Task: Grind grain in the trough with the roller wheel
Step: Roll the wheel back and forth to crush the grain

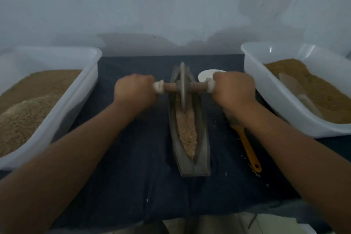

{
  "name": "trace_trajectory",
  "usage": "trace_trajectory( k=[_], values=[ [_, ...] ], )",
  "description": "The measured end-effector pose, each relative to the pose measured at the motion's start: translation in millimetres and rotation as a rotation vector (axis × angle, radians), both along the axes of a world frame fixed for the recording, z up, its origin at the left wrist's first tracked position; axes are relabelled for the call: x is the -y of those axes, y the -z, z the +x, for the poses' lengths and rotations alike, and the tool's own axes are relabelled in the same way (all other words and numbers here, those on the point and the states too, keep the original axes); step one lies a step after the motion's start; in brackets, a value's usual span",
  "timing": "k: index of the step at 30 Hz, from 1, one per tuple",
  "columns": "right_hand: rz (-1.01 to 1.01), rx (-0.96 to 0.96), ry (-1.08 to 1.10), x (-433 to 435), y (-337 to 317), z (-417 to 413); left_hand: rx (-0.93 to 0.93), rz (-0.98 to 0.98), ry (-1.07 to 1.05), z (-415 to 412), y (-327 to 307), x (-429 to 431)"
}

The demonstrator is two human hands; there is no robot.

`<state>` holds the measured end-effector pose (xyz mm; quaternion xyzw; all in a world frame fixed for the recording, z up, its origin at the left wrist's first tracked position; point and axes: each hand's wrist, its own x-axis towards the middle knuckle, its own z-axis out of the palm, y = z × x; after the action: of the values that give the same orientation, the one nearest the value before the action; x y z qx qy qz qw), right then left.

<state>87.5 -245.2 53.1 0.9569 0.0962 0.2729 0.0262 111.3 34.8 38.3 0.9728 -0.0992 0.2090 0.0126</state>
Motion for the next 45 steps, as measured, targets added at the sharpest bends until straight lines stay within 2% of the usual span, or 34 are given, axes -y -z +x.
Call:
trace_trajectory(
  k=[2, 5, 7, 11, 13, 17, 20, 24, 26, 29, 31, 34, 38, 42, 45],
  values=[
    [0.046, -0.037, -0.007, -7, -9, 9, -0.048, -0.002, -0.002, 17, -15, 7],
    [0.016, -0.118, 0.055, -3, -9, -3, -0.052, 0.025, -0.018, -3, -14, 7],
    [-0.047, -0.153, 0.06, 6, -1, -29, 0.014, 0.048, 0.026, -40, -1, -4],
    [-0.059, -0.088, -0.042, 19, 12, -84, 0.137, 0.089, 0.154, -96, 17, -26],
    [-0.044, -0.084, -0.04, 18, 13, -81, 0.131, 0.078, 0.141, -90, 17, -24],
    [-0.017, -0.082, 0.062, 6, 9, -23, 0.03, 0.043, 0.024, -30, 4, -4],
    [0.062, -0.027, -0.008, -9, -8, 6, -0.052, -0.017, -0.045, 5, -8, 5],
    [0.034, -0.13, 0.048, -3, -9, -13, -0.082, -0.015, -0.057, -14, -4, 4],
    [0.006, -0.2, 0.08, 8, 6, -42, 0.043, 0.063, -0.002, -45, 7, -5],
    [0.003, -0.102, -0.028, 18, 19, -84, 0.2, 0.055, 0.092, -84, 17, -20],
    [0.0, -0.074, -0.085, 20, 18, -77, 0.149, 0.027, 0.104, -82, 24, -26],
    [0.021, -0.203, -0.008, 11, 7, -24, 0.039, 0.056, 0.01, -37, 13, -12],
    [0.096, -0.124, 0.009, -4, -6, 16, -0.053, 0.001, -0.032, 21, -13, 9],
    [0.022, -0.134, 0.014, -2, -8, -6, -0.091, -0.024, -0.048, -11, -1, 1],
    [-0.039, -0.307, 0.026, 15, 4, -45, -0.004, 0.045, 0.023, -73, 10, -16]
  ],
)
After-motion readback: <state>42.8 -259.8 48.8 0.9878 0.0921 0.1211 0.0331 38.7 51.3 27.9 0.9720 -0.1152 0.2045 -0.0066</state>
